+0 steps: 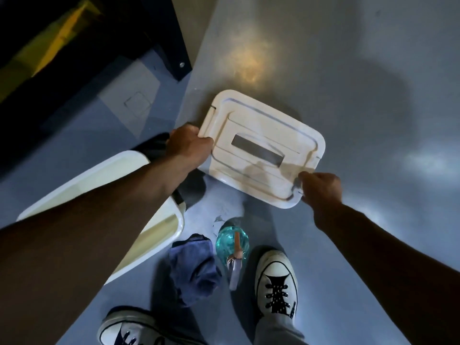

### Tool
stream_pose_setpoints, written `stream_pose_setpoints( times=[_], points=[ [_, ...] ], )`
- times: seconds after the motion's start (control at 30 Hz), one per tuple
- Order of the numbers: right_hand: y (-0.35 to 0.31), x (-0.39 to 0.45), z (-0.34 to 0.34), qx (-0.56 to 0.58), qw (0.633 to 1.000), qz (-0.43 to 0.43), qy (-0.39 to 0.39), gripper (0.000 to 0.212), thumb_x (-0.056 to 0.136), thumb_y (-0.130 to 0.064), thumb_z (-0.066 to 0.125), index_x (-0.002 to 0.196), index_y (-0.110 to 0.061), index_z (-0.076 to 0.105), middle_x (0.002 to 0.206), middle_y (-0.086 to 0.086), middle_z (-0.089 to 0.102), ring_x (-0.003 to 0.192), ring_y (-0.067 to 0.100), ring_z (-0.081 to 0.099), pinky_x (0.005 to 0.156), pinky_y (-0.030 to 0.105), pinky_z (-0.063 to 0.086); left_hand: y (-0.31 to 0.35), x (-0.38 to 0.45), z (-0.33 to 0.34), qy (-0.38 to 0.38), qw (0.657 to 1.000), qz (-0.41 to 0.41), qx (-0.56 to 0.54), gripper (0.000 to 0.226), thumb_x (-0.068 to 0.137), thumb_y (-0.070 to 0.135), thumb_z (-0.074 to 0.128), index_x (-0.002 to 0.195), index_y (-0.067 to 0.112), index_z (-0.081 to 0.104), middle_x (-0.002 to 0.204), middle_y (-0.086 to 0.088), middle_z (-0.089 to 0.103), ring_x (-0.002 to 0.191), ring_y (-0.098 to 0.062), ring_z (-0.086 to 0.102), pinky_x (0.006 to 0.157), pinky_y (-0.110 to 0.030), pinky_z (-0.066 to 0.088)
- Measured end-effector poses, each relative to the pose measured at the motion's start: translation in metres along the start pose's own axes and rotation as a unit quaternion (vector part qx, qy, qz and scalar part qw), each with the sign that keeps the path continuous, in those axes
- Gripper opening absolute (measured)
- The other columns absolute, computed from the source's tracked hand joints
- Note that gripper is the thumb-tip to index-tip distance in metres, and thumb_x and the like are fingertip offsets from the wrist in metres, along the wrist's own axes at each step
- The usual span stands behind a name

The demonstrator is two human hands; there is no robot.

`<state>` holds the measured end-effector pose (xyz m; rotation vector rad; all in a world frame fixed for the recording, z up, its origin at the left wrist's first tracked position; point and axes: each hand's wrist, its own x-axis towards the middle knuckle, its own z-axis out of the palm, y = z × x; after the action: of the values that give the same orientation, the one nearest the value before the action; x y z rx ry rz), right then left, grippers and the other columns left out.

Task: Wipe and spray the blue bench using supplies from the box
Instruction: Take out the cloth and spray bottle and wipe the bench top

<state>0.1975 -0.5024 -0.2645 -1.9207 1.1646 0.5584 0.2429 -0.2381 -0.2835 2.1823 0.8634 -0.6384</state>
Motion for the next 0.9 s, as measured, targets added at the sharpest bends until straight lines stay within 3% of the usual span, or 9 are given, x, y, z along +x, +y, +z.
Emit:
stream_pose_setpoints(
  times=[0.07,0.13,0.2,0.33,0.5,0.6,0.73,0.9],
  points=[
    [-0.013,-0.013,-0.011,-0.016,0.998,-0.053,0.016,0.023,0.071,-0.018,0.061,0.078,0.003,0.068,0.07,0.007,0.061,0.068,0.027,0.062,0.061,0.033,0.052,0.0,-0.019,-0.019,0.044,0.998,0.021,-0.036,0.029,0.087,0.025,0.067,0.111,0.011,0.074,0.114,-0.008,0.075,0.101,-0.027,0.068,0.079,-0.031,0.049],
    [-0.028,-0.031,-0.018,-0.026,0.995,-0.093,0.036,0.026,0.075,-0.025,0.064,0.093,-0.006,0.069,0.084,0.004,0.067,0.076,0.023,0.064,0.063,0.026,0.047,-0.004,-0.041,-0.042,0.086,0.993,0.041,-0.066,0.028,0.088,0.027,0.068,0.109,0.011,0.074,0.111,-0.008,0.076,0.102,-0.027,0.07,0.081,-0.029,0.048],
    [-0.043,-0.05,-0.019,-0.037,0.99,-0.128,0.044,0.031,0.078,-0.03,0.066,0.103,-0.012,0.065,0.097,0.007,0.069,0.085,0.024,0.066,0.07,0.029,0.052,-0.013,-0.064,-0.066,0.122,0.987,0.041,-0.099,0.026,0.088,0.03,0.069,0.107,0.013,0.074,0.106,-0.006,0.077,0.098,-0.026,0.071,0.085,-0.032,0.054],
    [-0.063,-0.091,-0.007,-0.097,0.974,-0.202,0.031,0.032,0.079,-0.031,0.068,0.104,-0.011,0.069,0.099,0.008,0.072,0.089,0.026,0.069,0.074,0.03,0.053,-0.051,-0.103,-0.109,0.159,0.976,-0.012,-0.15,0.026,0.086,0.039,0.068,0.102,0.02,0.073,0.097,0.002,0.077,0.091,-0.026,0.073,0.083,-0.039,0.06],
    [-0.069,-0.145,0.037,-0.174,0.946,-0.271,-0.028,0.037,0.086,-0.03,0.073,0.115,-0.009,0.066,0.104,0.007,0.07,0.094,0.026,0.065,0.076,0.029,0.046,-0.127,-0.136,-0.15,0.192,0.967,-0.087,-0.143,0.028,0.089,0.043,0.066,0.098,0.018,0.075,0.089,0.005,0.075,0.089,-0.023,0.07,0.076,-0.027,0.049],
    [-0.065,-0.17,0.071,-0.205,0.927,-0.31,-0.047,0.041,0.084,-0.031,0.074,0.118,-0.01,0.064,0.109,0.011,0.069,0.1,0.029,0.064,0.081,0.03,0.045,-0.173,-0.151,-0.163,0.187,0.965,-0.14,-0.119,0.032,0.089,0.045,0.067,0.089,0.015,0.077,0.079,-0.001,0.072,0.088,-0.029,0.071,0.072,-0.028,0.047],
    [-0.054,-0.188,0.112,-0.252,0.902,-0.339,-0.083,0.039,0.084,-0.033,0.073,0.116,-0.013,0.062,0.114,0.012,0.067,0.104,0.032,0.064,0.089,0.036,0.051,-0.225,-0.17,-0.166,0.207,0.951,-0.178,-0.142,0.032,0.088,0.042,0.07,0.09,0.01,0.076,0.092,-0.011,0.076,0.093,-0.035,0.07,0.077,-0.035,0.055],
    [-0.04,-0.195,0.147,-0.29,0.883,-0.355,-0.105,0.037,0.085,-0.03,0.072,0.115,-0.011,0.062,0.118,0.013,0.066,0.105,0.032,0.063,0.084,0.03,0.043,-0.261,-0.181,-0.154,0.226,0.936,-0.22,-0.154,0.031,0.089,0.037,0.068,0.09,0.007,0.075,0.082,-0.008,0.07,0.088,-0.035,0.069,0.071,-0.029,0.044]
  ],
)
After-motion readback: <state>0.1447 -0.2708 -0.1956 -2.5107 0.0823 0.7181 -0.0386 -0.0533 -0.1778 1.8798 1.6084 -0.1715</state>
